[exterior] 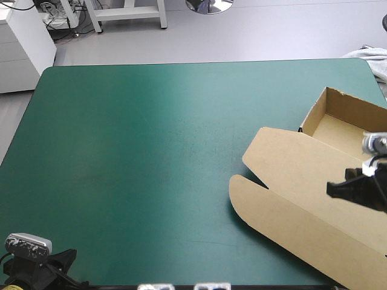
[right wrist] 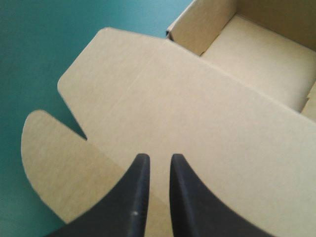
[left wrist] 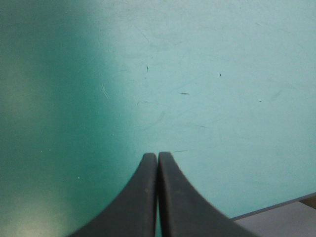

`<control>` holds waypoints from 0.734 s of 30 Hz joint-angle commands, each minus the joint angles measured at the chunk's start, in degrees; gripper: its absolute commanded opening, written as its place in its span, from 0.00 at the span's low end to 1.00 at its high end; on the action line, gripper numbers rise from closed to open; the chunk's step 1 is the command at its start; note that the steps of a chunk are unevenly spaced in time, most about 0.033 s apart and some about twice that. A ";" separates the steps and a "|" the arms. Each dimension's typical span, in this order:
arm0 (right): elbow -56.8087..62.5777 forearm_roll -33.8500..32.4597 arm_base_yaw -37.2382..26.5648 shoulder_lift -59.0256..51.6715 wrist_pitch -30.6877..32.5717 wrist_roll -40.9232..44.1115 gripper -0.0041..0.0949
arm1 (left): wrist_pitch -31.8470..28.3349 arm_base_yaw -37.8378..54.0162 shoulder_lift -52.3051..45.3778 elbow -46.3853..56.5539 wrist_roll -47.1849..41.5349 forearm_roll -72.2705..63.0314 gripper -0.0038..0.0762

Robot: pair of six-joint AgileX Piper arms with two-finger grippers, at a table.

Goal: Fold the box

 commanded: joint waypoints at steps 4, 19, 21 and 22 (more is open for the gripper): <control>13.34 0.48 2.44 -9.97 -1.20 -3.96 0.16 | -5.94 -0.24 0.78 -0.18 0.03 -0.41 0.04; 35.54 4.10 2.44 -31.80 -4.33 -8.55 0.16 | -5.38 -0.24 0.78 -0.18 -0.54 -0.27 0.04; 35.65 4.10 2.44 -32.84 -4.44 -8.55 0.16 | -5.38 -0.24 0.78 -0.18 -0.54 -0.27 0.04; 35.65 3.99 2.44 -33.21 -4.45 -8.55 0.16 | -5.38 -0.24 0.78 -0.18 -0.54 -0.27 0.04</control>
